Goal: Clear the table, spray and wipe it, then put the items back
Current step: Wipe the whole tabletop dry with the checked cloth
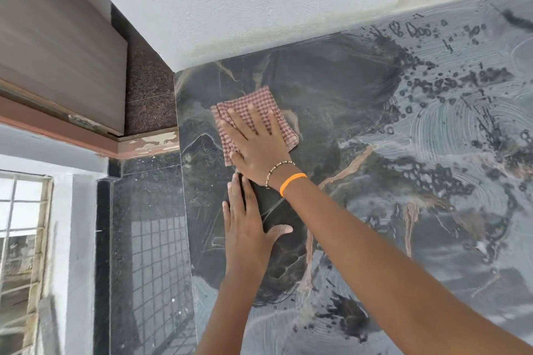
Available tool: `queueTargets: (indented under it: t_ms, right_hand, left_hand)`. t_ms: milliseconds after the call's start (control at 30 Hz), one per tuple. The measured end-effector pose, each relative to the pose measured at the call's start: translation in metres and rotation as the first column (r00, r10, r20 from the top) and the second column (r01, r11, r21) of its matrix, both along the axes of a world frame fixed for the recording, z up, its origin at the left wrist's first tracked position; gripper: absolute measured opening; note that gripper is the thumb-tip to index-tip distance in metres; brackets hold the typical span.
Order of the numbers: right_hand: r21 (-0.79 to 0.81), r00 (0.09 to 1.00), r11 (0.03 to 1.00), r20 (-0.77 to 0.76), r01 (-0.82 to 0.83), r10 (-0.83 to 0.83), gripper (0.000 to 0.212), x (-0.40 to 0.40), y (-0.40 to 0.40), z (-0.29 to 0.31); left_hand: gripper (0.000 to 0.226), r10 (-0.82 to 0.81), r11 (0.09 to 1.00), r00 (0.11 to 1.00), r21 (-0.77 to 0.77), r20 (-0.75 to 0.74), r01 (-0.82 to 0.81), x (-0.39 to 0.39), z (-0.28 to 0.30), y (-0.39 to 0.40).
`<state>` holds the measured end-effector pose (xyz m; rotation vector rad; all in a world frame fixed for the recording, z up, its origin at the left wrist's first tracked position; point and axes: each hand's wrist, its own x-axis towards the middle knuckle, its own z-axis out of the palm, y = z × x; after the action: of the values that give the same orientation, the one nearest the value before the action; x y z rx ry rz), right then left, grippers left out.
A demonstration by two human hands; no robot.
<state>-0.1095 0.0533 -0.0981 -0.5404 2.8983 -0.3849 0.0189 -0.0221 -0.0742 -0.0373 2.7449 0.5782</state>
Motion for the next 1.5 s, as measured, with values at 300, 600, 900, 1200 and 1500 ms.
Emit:
queueTargets:
  t_ms: [300, 600, 900, 1200, 1500]
  right_hand:
    - [0.105, 0.992, 0.987, -0.039, 0.123, -0.12, 0.065, 0.029, 0.138, -0.008]
    - [0.106, 0.779, 0.774, -0.001, 0.624, -0.627, 0.065, 0.097, 0.161, -0.008]
    - [0.057, 0.994, 0.993, 0.041, 0.102, -0.105, 0.063, 0.117, 0.036, 0.001]
    - [0.136, 0.994, 0.986, 0.025, 0.1, -0.105, 0.065, 0.135, 0.164, 0.005]
    - [0.196, 0.779, 0.768, 0.037, 0.609, -0.627, 0.072, 0.204, 0.196, 0.0]
  left_hand:
    - [0.122, -0.147, 0.983, 0.982, -0.088, 0.122, 0.158, 0.018, 0.006, 0.007]
    - [0.121, -0.196, 0.96, 0.975, -0.181, 0.103, 0.212, 0.019, 0.003, 0.006]
    - [0.123, -0.099, 0.994, 0.993, 0.056, 0.064, 0.095, 0.036, 0.015, -0.013]
    - [0.121, -0.305, 0.952, 0.942, 0.046, 0.14, 0.302, 0.047, 0.019, 0.016]
    - [0.118, -0.383, 0.9, 0.906, -0.148, 0.182, 0.41, 0.044, 0.012, 0.023]
